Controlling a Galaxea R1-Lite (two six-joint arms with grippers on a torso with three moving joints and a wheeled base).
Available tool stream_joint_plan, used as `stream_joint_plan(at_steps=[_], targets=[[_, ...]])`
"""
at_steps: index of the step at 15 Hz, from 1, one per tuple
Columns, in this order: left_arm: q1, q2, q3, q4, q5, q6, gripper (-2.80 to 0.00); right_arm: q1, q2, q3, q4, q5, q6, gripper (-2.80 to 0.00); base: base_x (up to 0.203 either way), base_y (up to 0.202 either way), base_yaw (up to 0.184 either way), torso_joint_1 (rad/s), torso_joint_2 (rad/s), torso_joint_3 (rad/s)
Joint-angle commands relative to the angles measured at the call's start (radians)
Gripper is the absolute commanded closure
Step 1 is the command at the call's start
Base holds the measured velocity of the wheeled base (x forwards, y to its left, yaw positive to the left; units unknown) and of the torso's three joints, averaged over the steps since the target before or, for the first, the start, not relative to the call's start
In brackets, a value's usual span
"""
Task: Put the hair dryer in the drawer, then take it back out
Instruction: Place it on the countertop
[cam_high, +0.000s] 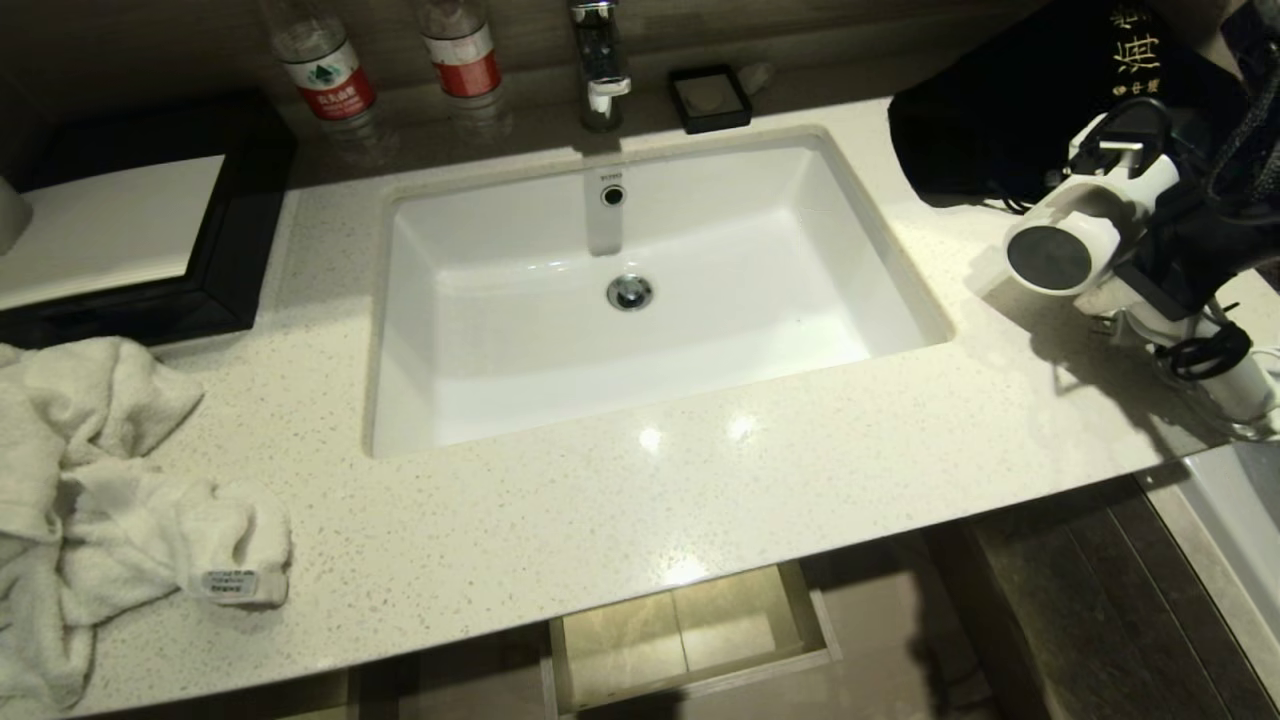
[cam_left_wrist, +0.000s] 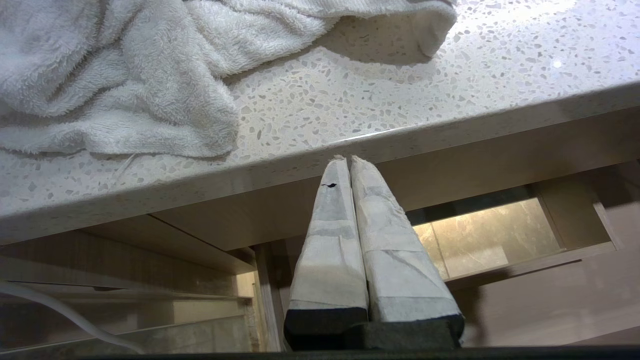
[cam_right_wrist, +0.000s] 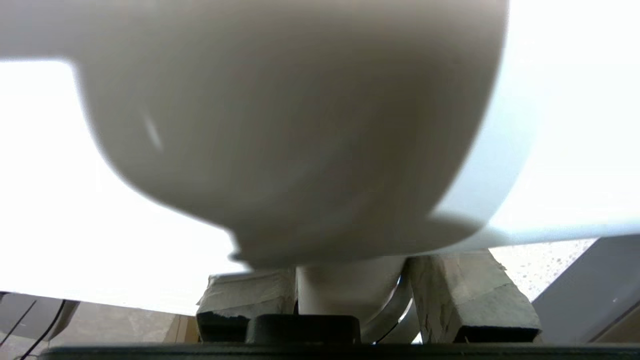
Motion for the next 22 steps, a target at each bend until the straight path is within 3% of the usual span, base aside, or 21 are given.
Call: stream_joint_plan(at_steps=[1,4,11,12,22], targets=[[0.000,0.002,0.000,0.000,0.000,0.000,0.00,0.009,0.005,0.000,0.002,-0.004,0.000,0.00,0.000,0.000,0.000,0.000,0.00,0.000],[0.000,0.000,-0.001,0.000,0.001,0.000,0.00,0.042,0.018,-0.002,-0.002,-0.042,0.036,0.00,0.000,0.000,0.000,0.000,0.00,0.000],[0.000,0.001,0.000,0.000,0.001,0.000,0.00,0.053,0.046,-0.003,-0.028,-0.043,0.036,0.00,0.000,0.000,0.000,0.000,0.00,0.000],[0.000,0.001,0.000,0.000,0.001,0.000,0.00,0.051,0.046,-0.003,-0.036,-0.043,0.035,-2.80,0.000,0.000,0.000,0.000,0.00,0.000],[0.000,0.000,0.000,0.000,0.001,0.000,0.00,-0.003,-0.098,0.068,-0.059,-0.041,0.019,-2.80,0.000,0.000,0.000,0.000,0.00,0.000]])
